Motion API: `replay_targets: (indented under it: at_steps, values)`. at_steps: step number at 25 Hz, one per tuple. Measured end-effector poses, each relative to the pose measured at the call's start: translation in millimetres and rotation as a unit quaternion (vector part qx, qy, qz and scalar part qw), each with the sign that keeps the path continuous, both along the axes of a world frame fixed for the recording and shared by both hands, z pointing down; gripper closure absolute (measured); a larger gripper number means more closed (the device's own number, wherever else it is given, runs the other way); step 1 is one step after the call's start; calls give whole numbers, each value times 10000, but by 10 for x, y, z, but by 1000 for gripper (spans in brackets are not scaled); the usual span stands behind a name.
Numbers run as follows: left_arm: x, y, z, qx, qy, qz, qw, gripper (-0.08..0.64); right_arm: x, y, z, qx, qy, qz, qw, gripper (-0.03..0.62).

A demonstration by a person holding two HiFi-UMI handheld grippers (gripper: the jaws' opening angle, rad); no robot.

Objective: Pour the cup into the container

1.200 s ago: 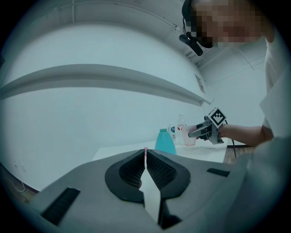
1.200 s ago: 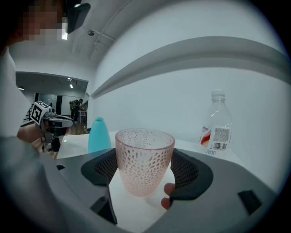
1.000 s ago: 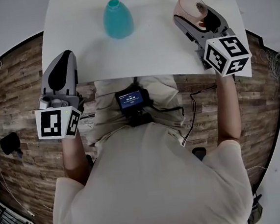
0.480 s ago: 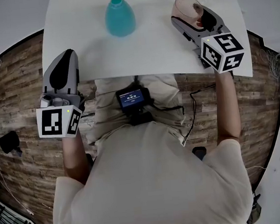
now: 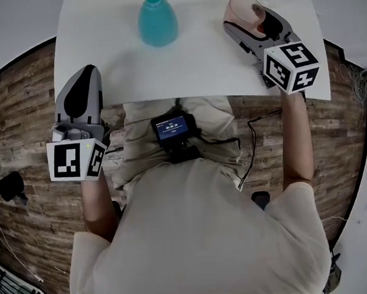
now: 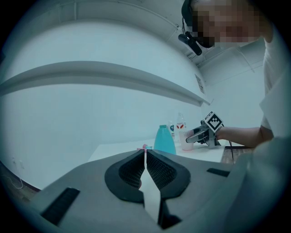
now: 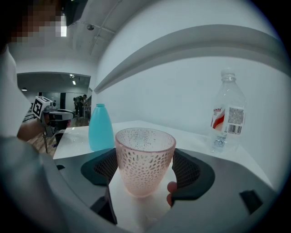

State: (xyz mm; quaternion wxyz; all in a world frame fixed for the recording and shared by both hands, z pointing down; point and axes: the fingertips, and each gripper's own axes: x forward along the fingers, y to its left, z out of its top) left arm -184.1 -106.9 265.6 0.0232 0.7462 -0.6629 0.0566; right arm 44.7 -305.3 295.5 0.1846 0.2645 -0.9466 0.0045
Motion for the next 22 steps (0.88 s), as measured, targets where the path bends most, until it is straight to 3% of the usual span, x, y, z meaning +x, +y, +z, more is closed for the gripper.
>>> replay_targets:
  at_steps: [9, 22]
  values:
    - [6, 13, 10, 10, 30, 4, 10000, 546, 4, 41, -157, 104, -381, -119, 9991, 140]
    - [1, 74, 39, 30, 110, 9, 9999, 546, 331, 150, -522, 539, -1000, 483, 9924, 140]
